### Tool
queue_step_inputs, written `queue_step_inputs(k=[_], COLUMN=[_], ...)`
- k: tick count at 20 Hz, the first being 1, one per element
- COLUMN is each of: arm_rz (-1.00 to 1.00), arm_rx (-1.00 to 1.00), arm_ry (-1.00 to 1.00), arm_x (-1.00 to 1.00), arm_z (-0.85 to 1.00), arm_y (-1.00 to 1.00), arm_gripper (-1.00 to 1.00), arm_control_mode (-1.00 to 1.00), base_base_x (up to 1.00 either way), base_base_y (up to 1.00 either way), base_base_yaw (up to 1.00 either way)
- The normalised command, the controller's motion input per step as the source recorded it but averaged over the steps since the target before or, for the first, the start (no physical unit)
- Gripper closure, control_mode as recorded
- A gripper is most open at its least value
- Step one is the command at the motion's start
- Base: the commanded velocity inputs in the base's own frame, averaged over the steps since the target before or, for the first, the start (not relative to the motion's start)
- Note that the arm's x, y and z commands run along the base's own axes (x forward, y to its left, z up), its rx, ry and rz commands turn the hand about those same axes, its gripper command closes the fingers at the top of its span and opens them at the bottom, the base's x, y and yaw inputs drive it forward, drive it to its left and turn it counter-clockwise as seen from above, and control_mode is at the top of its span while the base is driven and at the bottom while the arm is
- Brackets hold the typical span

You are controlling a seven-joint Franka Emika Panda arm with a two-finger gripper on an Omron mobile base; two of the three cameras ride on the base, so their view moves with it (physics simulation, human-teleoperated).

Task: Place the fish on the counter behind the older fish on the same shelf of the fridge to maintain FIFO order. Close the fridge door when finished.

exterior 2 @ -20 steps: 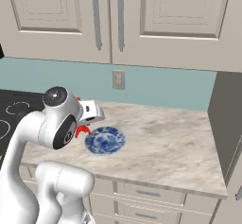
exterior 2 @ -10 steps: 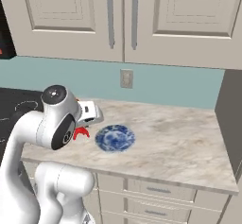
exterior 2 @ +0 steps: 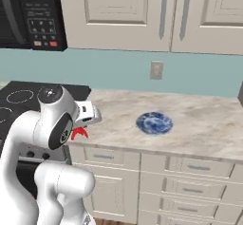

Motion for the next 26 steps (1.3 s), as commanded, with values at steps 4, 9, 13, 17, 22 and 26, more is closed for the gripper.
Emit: queue_step_inputs(k=[4,9,13,17,22,26], arm_rz=[0.0,0.0,0.0,0.0,0.0,0.0], arm_rx=[0.0,0.0,0.0,0.0,0.0,0.0], arm_ry=[0.0,0.0,0.0,0.0,0.0,0.0], arm_x=[0.0,0.0,0.0,0.0,0.0,0.0], arm_z=[0.0,0.0,0.0,0.0,0.0,0.0], arm_y=[0.0,0.0,0.0,0.0,0.0,0.0], arm_gripper=[1.0,1.0,1.0,1.0,1.0,1.0], arm_control_mode=[1.0,1.0,1.0,1.0,1.0,1.0], base_base_x=[-0.76,-0.79,-0.75,-0.62,-0.36,-0.08], base_base_y=[0.0,0.0,0.0,0.0,-0.06,-0.02], base_base_yaw=[-0.44,-0.51,-0.57,-0.63,-0.7,-0.73])
